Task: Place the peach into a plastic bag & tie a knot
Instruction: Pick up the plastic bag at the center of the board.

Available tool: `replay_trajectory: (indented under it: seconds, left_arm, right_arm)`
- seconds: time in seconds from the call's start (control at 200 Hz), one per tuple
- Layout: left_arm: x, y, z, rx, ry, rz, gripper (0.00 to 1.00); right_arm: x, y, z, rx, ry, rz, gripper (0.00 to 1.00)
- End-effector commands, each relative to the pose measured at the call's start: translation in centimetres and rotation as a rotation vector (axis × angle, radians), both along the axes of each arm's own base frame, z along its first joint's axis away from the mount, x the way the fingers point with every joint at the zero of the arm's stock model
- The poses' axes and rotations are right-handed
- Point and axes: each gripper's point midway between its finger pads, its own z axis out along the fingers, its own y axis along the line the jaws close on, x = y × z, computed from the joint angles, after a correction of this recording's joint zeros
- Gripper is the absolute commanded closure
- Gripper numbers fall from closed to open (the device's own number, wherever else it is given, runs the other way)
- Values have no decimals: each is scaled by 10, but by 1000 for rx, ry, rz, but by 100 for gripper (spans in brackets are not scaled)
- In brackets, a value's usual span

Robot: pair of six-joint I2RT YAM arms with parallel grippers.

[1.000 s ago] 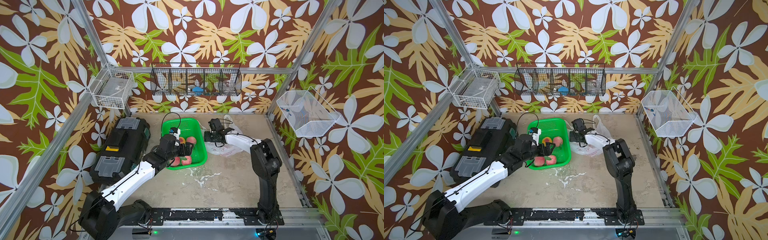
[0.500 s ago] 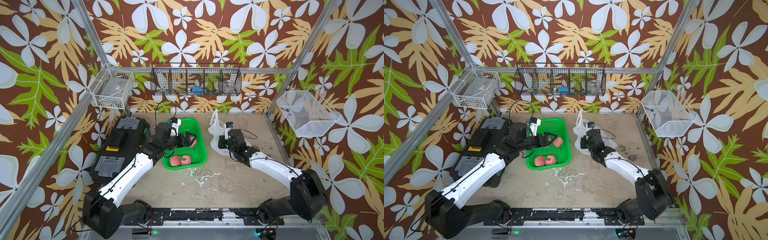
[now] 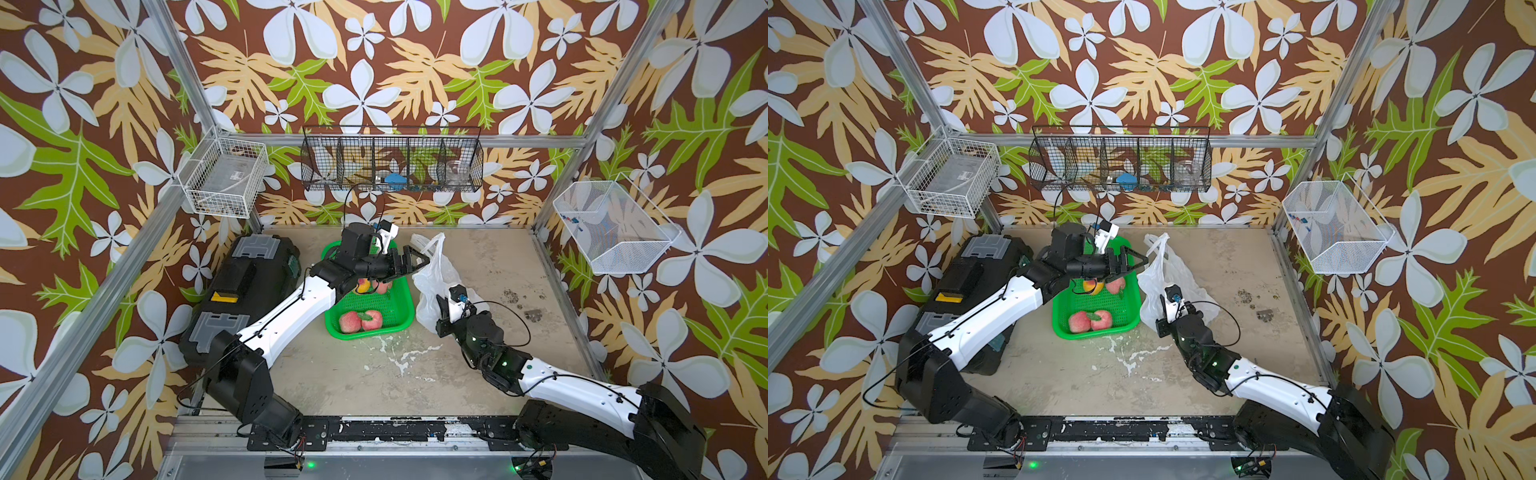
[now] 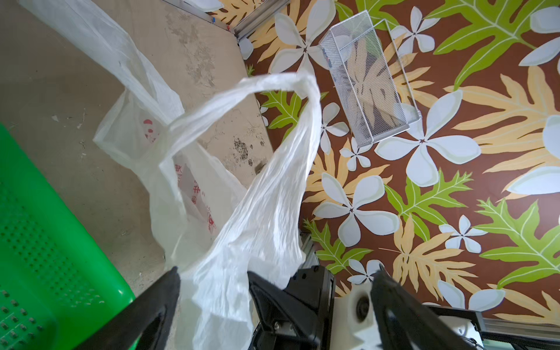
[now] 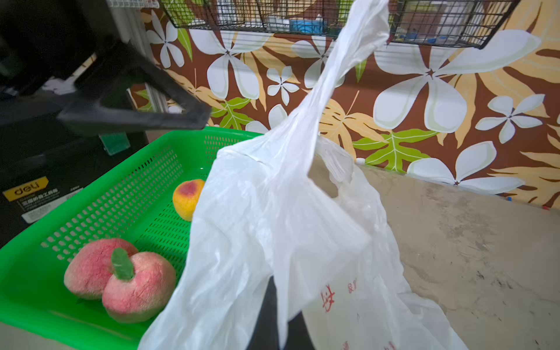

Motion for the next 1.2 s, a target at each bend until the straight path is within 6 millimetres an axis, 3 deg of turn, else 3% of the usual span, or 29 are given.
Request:
replay_trajectory:
  seconds: [0.0, 0.095, 0.255, 0.425, 0.631, 0.701, 0.756, 0.836, 0.906, 1.066, 1.196]
  left_arm:
    - [7, -3, -5, 101, -47, -5, 1]
    - [11, -14, -7, 182, -74, -21, 2]
    - [19, -25, -33, 329, -73, -30, 11]
    - [32, -38, -35, 395, -107, -11, 22]
    - [44, -52, -34, 432, -147, -35, 63]
    - [41, -56, -38, 429, -156, -73, 82]
    - [35, -59, -35, 411, -172, -111, 100]
    - [24, -61, -14, 345, -239, -154, 100]
    - [7, -60, 16, 248, -328, -182, 100]
    - [-51, -41, 61, 21, -479, -250, 100]
    - [-95, -25, 83, -149, -565, -316, 100]
  right_arm:
    - [-3, 0, 0, -28, -19, -19, 100]
    - [-6, 3, -3, -26, -8, -9, 100]
    - [-7, 7, -4, -30, -2, 7, 100]
    - [-9, 14, -10, -49, 11, 28, 100]
    - [-8, 14, -15, -35, 46, 12, 100]
    - [-11, 14, -13, -8, 56, 16, 91]
    - [-13, 16, -11, 7, 77, 31, 78]
    - [-18, 21, -10, 46, 143, 86, 49]
    - [-24, 20, -3, 119, 216, 142, 36]
    - [-37, 1, 32, 310, 290, 211, 30]
    - [-27, -27, 64, 408, 345, 182, 32]
